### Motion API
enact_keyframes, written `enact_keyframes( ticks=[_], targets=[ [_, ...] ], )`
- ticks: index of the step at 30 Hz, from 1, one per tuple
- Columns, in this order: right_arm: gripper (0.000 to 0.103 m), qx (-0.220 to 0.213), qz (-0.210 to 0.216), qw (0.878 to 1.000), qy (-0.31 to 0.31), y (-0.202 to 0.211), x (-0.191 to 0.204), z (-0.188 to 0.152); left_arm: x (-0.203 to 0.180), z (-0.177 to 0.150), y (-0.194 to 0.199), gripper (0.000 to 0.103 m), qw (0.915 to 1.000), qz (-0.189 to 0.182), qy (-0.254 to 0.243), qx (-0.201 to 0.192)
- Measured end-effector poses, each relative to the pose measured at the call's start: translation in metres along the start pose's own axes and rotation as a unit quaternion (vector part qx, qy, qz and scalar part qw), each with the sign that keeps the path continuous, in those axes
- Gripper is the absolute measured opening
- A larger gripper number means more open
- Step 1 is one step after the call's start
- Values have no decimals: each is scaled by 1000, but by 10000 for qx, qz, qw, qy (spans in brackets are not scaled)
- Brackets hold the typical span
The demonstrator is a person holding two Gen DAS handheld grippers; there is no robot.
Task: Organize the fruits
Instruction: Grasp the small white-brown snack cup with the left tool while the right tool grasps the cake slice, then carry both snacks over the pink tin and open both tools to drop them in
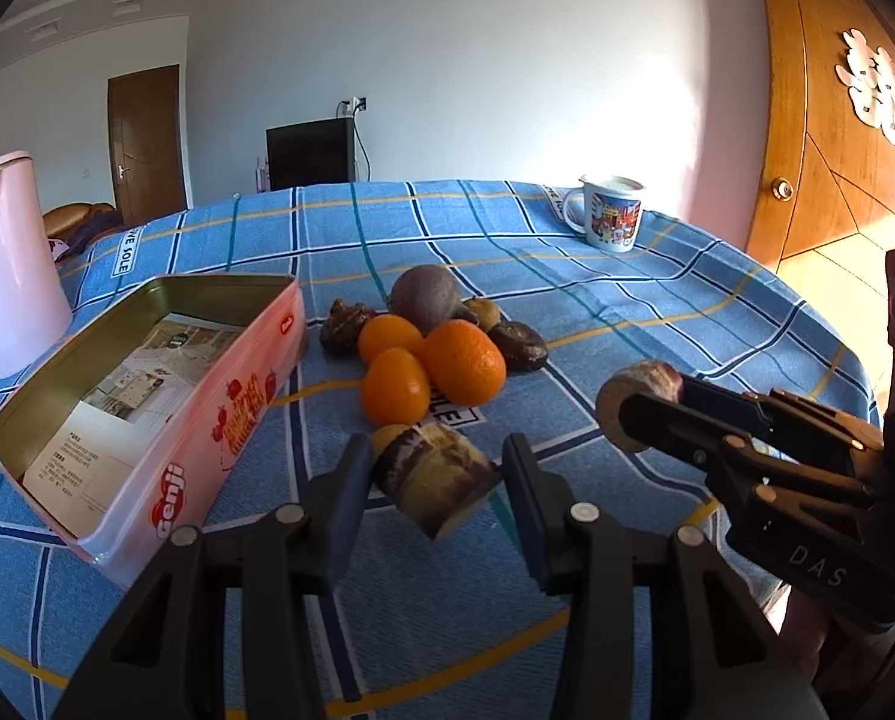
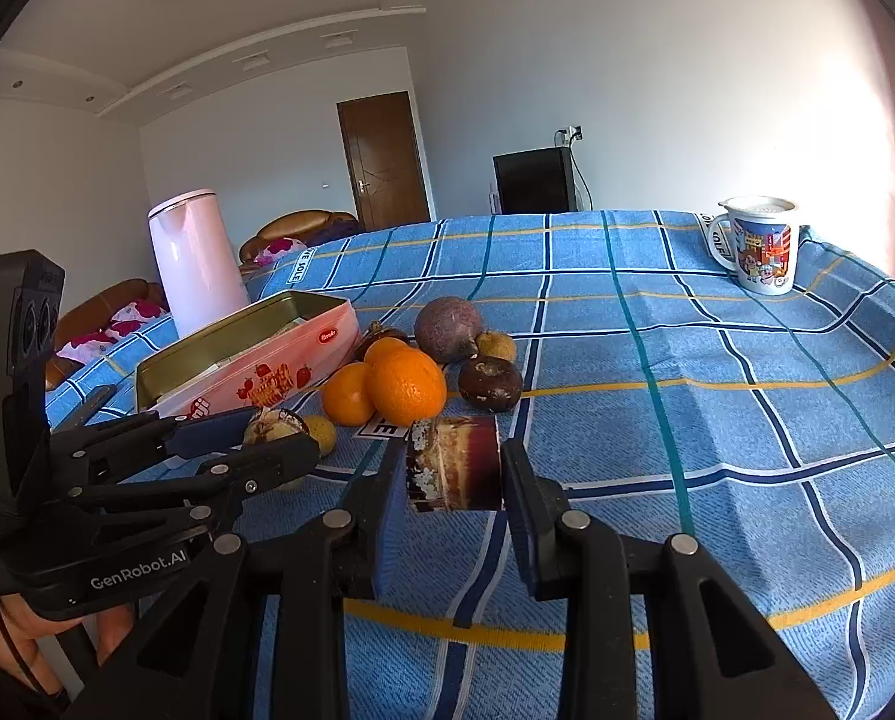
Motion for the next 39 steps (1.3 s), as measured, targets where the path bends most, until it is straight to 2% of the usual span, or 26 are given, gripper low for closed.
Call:
enact_keyframes(
  ticks=[18, 29, 39],
  targets=[
    [33, -351, 114, 9990, 247, 10, 20, 12, 14, 16, 30, 46, 9978, 381, -163, -520],
    [33, -505, 177, 9976, 441, 11, 38, 22, 32, 17, 39, 46, 9965, 525, -63, -651],
    [33, -503, 259, 9960, 691, 1, 63, 30, 63, 15, 48, 46, 9944, 746, 93, -739]
  ],
)
Point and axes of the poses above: each gripper's, at about its wrist camera, not at the fingertips, and y roughly against the way its jaws point, x to its left, z to its top, the point moved 8 cm from there along -y, roughly the way its jaws point, and after that the axes turned 15 degrees about -y, right-handed, at the moved point
